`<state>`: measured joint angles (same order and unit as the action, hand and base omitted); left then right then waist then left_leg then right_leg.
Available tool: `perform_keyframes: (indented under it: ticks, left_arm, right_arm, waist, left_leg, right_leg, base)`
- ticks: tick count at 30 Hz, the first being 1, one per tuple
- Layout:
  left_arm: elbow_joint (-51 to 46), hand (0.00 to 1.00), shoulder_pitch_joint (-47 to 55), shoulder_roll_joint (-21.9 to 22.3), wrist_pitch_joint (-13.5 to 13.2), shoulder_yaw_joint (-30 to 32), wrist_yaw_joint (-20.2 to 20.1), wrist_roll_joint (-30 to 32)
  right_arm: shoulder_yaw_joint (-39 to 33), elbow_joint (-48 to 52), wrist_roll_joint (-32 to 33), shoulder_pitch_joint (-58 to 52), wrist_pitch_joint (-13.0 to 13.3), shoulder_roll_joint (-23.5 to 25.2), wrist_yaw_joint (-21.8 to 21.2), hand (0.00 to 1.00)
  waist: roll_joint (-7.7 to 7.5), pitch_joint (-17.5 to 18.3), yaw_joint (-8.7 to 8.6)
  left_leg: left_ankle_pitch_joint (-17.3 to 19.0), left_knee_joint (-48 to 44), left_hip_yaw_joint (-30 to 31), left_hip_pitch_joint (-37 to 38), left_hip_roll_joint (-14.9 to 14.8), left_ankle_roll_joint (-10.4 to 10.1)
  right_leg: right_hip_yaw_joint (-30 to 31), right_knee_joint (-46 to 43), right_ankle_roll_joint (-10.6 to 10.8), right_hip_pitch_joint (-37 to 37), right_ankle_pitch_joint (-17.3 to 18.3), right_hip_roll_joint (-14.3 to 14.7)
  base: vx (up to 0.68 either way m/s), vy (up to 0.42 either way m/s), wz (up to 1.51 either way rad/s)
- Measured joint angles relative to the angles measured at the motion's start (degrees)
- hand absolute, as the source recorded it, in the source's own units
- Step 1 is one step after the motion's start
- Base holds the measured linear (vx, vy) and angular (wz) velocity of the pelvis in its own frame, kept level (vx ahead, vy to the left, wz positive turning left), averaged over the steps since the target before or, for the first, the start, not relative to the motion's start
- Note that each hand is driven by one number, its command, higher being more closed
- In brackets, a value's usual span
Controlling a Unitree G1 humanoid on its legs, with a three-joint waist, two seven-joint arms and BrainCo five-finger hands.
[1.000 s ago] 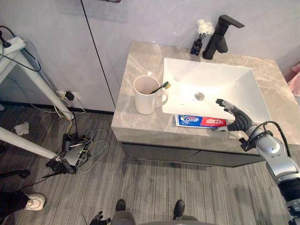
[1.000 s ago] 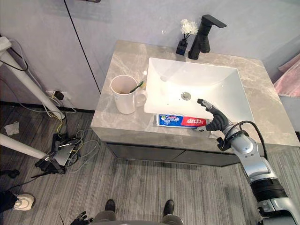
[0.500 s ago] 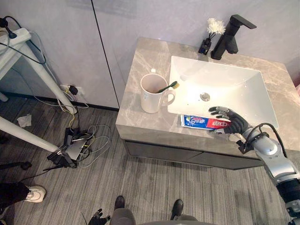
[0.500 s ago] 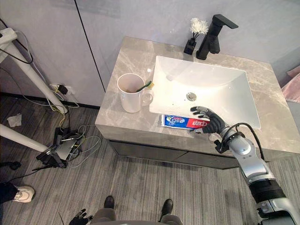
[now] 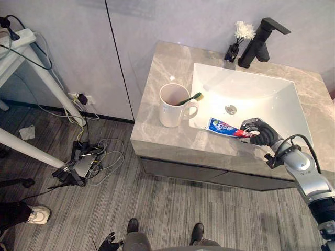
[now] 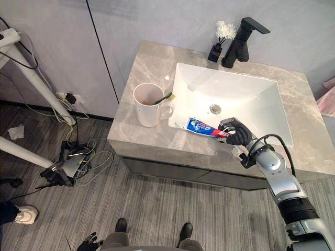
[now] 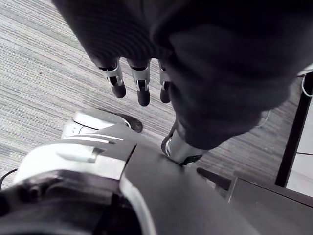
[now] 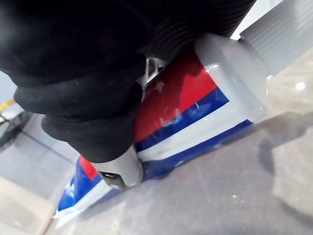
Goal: Organize washtable
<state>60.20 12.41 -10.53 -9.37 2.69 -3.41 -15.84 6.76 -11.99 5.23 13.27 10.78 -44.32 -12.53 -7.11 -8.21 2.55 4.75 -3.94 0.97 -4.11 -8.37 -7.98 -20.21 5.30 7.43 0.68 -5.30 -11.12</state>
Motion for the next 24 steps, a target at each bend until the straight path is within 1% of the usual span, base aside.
perform_keyframes:
  ticks: [4,9,10,12,13,14,15,16,17,18,19,21,22,23,24]
  left_arm:
    - [-0.04,0.00,-0.03,0.01,0.01,-0.06,0.00,0.00]
    - [-0.20,0.00,-0.04,0.01,0.00,-0.04,0.07,0.00]
    - [-0.72,0.00,0.00,0.01,0.05,0.00,0.11,-0.59]
    - [-3.41,0.00,0.44,0.41,0.08,0.25,1.22,-4.46]
    - [-6.44,0.00,1.11,0.43,0.01,0.36,1.85,-7.06]
    - [-11.91,0.00,2.33,0.83,-0.05,0.42,2.40,-11.16]
    - [-18.23,0.00,2.98,1.05,-0.10,0.20,2.10,-15.22]
    - [-21.57,0.00,3.21,1.42,-0.13,-0.02,2.02,-16.96]
    - [-26.42,0.00,3.61,1.75,-0.28,-0.91,1.41,-19.32]
    - [-35.36,0.00,3.99,1.67,-0.44,-3.40,-0.37,-23.00]
    - [-38.91,0.00,3.98,1.41,-0.48,-4.64,-1.01,-24.24]
    - [-51.43,0.00,3.74,-0.01,-0.47,-9.74,-4.18,-27.66]
    - [-53.76,0.00,3.67,-0.21,-0.43,-10.62,-4.87,-28.36]
    - [-56.95,0.00,2.92,-0.59,-0.28,-12.35,-5.58,-29.27]
    - [-59.22,0.00,0.87,-0.90,0.39,-14.83,-5.42,-30.38]
  right_arm:
    - [0.00,0.00,-1.36,0.21,-0.01,-0.01,0.14,1.00]
    - [0.02,0.00,-1.51,0.35,-0.01,-0.01,0.16,1.00]
    - [-0.10,0.00,-1.61,0.55,-0.01,0.00,0.29,1.00]
    - [-1.03,0.31,-1.93,0.69,-0.01,0.17,1.03,1.00]
    - [-2.28,1.05,-1.92,0.68,-0.02,0.91,1.57,1.00]
    - [-4.65,3.07,-1.87,0.75,-0.06,1.77,2.74,1.00]
    - [-7.40,5.86,-1.54,1.02,-0.05,2.29,4.31,1.00]
    - [-8.76,7.17,-1.26,1.49,-0.01,2.80,5.06,1.00]
    - [-10.37,9.08,-1.01,2.86,0.02,3.94,6.42,1.00]
    - [-11.52,12.23,0.90,5.72,0.15,5.75,8.61,1.00]
    - [-11.49,13.71,1.44,6.66,0.20,6.30,9.34,1.00]
    - [-9.58,19.87,2.13,9.30,0.59,8.24,10.36,1.00]
    - [-8.39,21.09,2.11,9.88,0.98,8.25,10.42,1.00]
    - [-5.94,23.16,2.02,10.90,1.77,8.27,10.32,1.00]
    - [-2.66,25.02,2.00,12.61,2.52,8.45,9.89,1.00]
  waist:
    - [0.01,0.00,0.11]
    - [0.01,0.00,0.09]
    - [0.02,0.00,0.05]
    - [0.05,0.01,0.05]
    - [0.05,0.02,0.00]
    - [0.36,-0.14,-0.06]
    - [0.74,-0.22,-0.03]
    - [0.97,-0.18,0.01]
    - [1.35,-0.13,0.01]
    - [1.88,-0.14,-0.15]
    - [2.19,-0.09,-0.19]
    - [3.37,0.46,-0.24]
    - [3.65,0.62,-0.25]
    - [4.16,0.92,-0.21]
    - [4.71,1.25,-0.14]
  left_leg:
    - [0.00,-0.04,0.04,0.01,0.00,0.00]
    - [0.00,-0.05,0.03,0.15,0.01,0.00]
    - [0.00,-0.05,0.03,0.18,0.02,0.00]
    - [-0.01,-0.05,0.09,0.17,0.04,0.00]
    - [-0.01,-0.09,0.07,0.17,0.04,0.00]
    - [-0.01,-0.10,0.21,0.16,0.06,0.01]
    - [-0.04,-0.13,0.35,0.15,0.12,0.06]
    - [-0.05,-0.16,0.41,0.15,0.12,0.07]
    - [-0.05,-0.26,0.49,0.16,0.12,0.07]
    - [-0.07,-0.25,0.48,0.29,0.12,0.09]
    - [-0.09,-0.22,0.46,0.35,0.12,0.13]
    - [-0.10,-0.12,0.25,0.78,0.13,0.14]
    - [-0.10,-0.09,0.19,0.86,0.14,0.14]
    - [-0.11,-0.09,0.17,0.97,0.14,0.15]
    - [-0.18,-0.09,0.11,1.17,0.14,0.24]
  right_leg:
    - [0.01,0.00,0.01,0.04,0.02,0.00]
    - [0.04,-0.01,0.01,0.14,0.02,0.00]
    - [0.05,-0.04,0.01,0.14,0.02,-0.01]
    - [0.01,-0.10,0.01,0.14,0.02,-0.03]
    - [0.01,-0.11,0.01,0.13,0.02,-0.03]
    - [0.02,-0.24,0.01,0.19,0.02,-0.05]
    - [0.00,-0.37,0.02,0.20,0.02,-0.11]
    - [0.00,-0.44,0.02,0.22,0.02,-0.10]
    - [0.00,-0.55,0.02,0.27,0.02,-0.10]
    - [-0.02,-0.77,0.02,0.28,0.03,-0.15]
    - [0.00,-0.98,0.03,0.24,0.03,-0.17]
    - [0.04,-1.53,0.03,0.26,0.04,-0.30]
    - [0.05,-1.61,0.04,0.25,0.04,-0.33]
    - [0.05,-1.76,0.04,0.25,0.04,-0.36]
    - [0.05,-1.88,0.04,0.30,0.04,-0.40]
  base:
    - [0.00,0.000,0.00]
    - [0.00,0.000,0.00]
    - [0.00,0.000,0.00]
    - [0.00,0.000,0.00]
    - [0.00,0.000,0.00]
    - [-0.01,-0.001,0.03]
    - [-0.01,0.000,0.05]
    - [-0.02,0.002,0.04]
    - [-0.03,-0.002,0.01]
    - [0.00,0.000,0.00]
    - [-0.03,0.000,-0.02]
    - [-0.02,0.004,-0.04]
    - [-0.01,0.002,-0.03]
    - [0.00,0.000,0.00]
    - [0.00,0.000,0.00]
